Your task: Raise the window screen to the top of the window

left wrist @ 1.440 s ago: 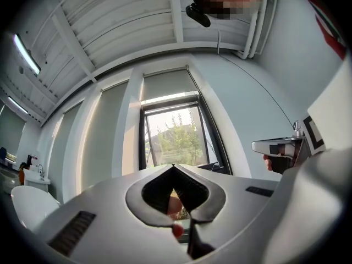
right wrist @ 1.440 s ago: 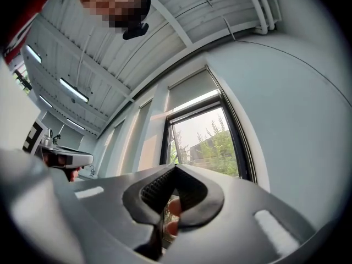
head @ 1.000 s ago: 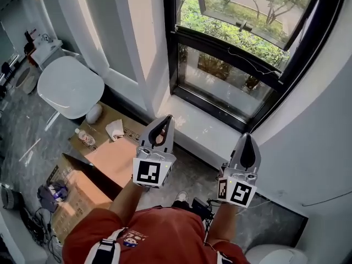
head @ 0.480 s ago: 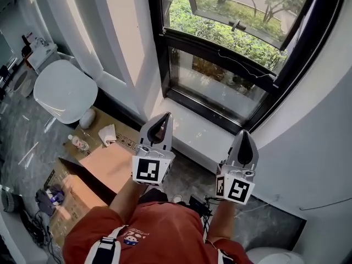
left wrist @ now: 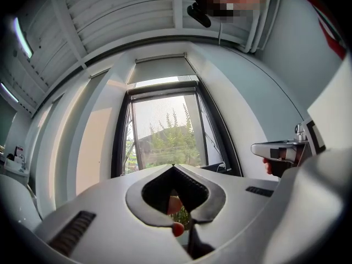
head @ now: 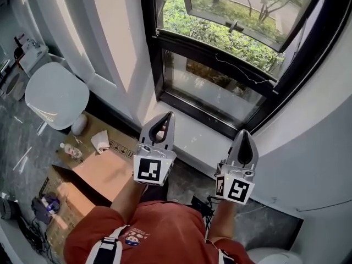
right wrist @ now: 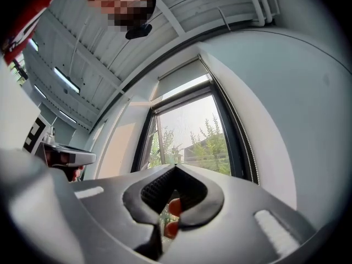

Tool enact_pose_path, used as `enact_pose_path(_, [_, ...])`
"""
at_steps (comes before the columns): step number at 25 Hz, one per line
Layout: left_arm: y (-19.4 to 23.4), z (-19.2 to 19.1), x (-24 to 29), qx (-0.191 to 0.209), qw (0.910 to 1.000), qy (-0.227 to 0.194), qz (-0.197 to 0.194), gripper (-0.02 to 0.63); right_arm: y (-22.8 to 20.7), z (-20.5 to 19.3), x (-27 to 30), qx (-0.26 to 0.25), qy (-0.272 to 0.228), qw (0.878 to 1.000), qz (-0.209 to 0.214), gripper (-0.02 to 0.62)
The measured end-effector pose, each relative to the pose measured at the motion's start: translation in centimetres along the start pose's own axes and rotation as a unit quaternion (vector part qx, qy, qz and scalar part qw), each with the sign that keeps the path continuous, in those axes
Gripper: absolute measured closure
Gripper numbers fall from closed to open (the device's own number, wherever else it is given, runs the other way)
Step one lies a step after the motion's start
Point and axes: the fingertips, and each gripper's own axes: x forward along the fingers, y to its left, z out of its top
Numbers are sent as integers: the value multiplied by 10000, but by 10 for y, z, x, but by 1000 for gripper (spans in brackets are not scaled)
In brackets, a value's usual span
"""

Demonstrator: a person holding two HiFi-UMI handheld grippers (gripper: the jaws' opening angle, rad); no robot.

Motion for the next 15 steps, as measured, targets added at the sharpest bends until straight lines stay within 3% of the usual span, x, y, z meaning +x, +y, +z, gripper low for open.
enact_pose_path(15, [80,-39,121,-258,9993,-99,-262,601,24,-48,123,-407,77,9990,-144,586])
